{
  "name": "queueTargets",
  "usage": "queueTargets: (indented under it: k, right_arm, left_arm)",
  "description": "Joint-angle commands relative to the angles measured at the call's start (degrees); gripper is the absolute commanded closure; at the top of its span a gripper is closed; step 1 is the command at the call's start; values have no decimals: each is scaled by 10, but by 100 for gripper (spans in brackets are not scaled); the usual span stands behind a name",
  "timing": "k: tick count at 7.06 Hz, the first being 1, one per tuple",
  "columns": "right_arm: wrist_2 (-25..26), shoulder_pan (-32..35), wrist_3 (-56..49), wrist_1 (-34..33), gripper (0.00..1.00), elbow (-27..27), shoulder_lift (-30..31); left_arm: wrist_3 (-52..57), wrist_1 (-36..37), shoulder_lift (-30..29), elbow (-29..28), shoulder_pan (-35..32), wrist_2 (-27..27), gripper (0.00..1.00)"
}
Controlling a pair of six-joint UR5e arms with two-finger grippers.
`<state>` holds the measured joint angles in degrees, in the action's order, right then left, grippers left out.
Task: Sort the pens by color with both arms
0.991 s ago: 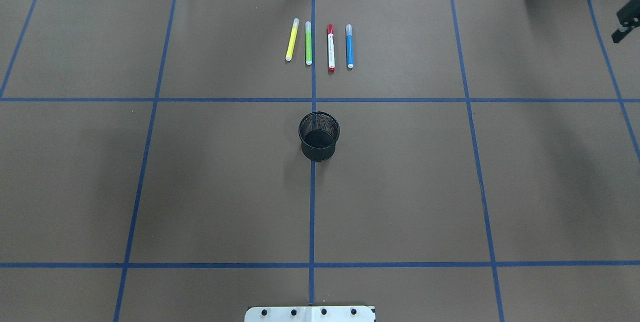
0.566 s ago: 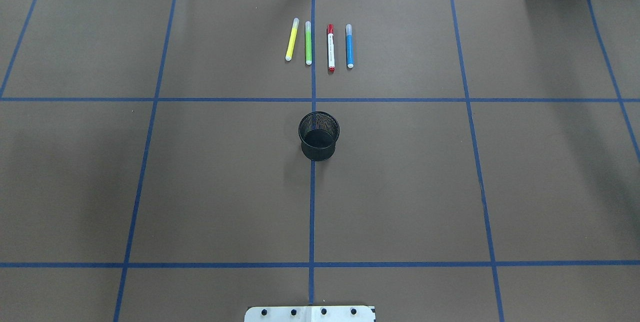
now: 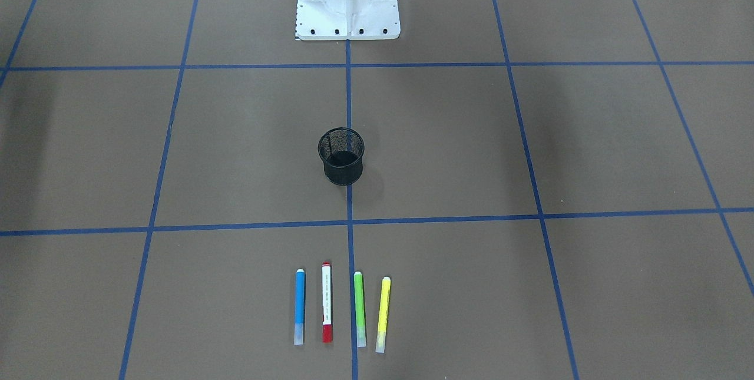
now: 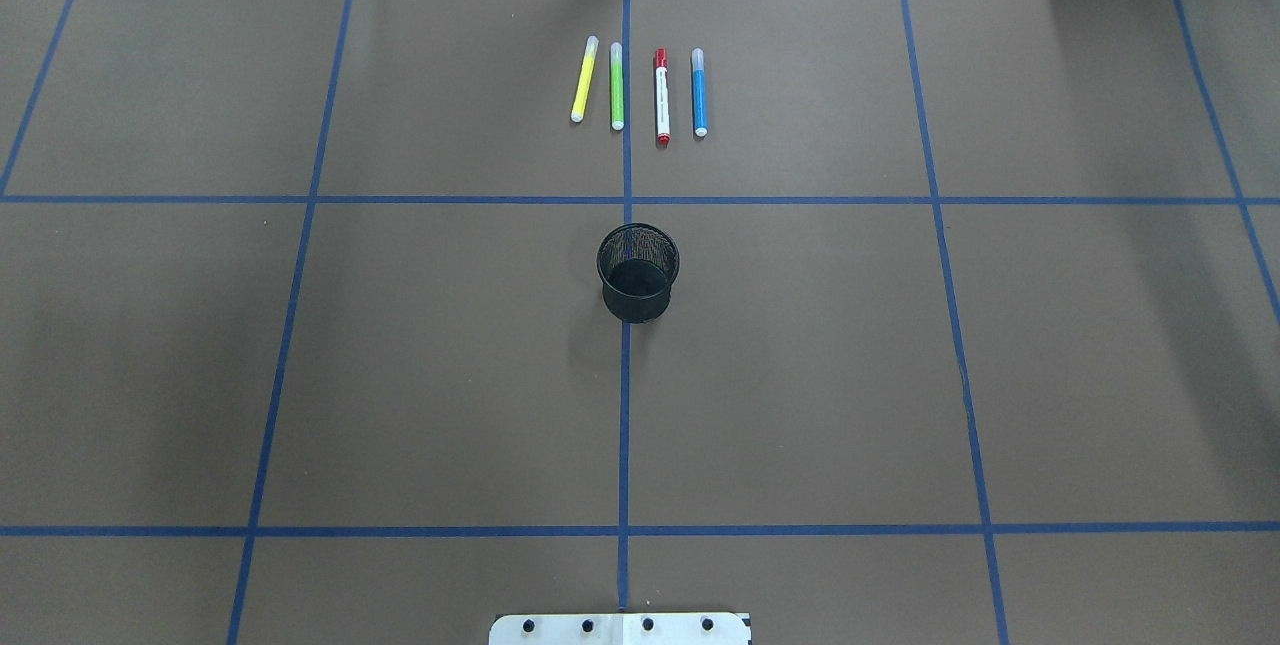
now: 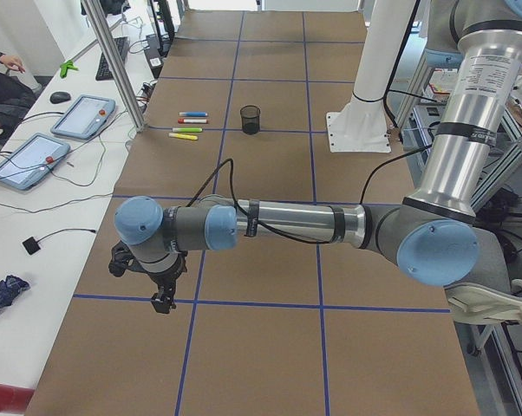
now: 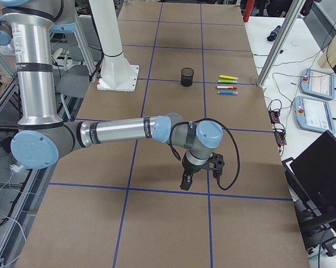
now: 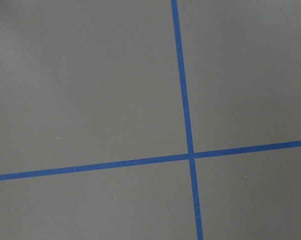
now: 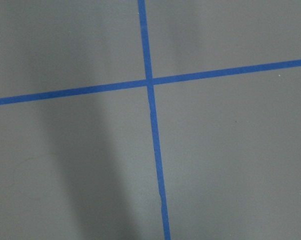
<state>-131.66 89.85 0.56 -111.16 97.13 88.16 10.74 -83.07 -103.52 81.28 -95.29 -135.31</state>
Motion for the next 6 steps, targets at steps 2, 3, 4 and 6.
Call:
queueTargets:
  k: [2, 3, 4, 6]
  right_arm:
    - [0, 0, 1, 1, 0, -18, -18]
    - [0, 1, 1, 7, 0, -20, -20]
    - [0, 1, 2, 27, 0, -29, -18]
    - [-1, 4, 2, 33, 0, -34, -19]
  left_arm:
    - [-12, -30, 75, 41, 1, -3, 0]
    - [-13, -52, 91, 41, 1, -3, 0]
    - [-21, -69, 99, 41, 1, -3, 0]
    - [-26, -70, 107, 39, 1, -4, 0]
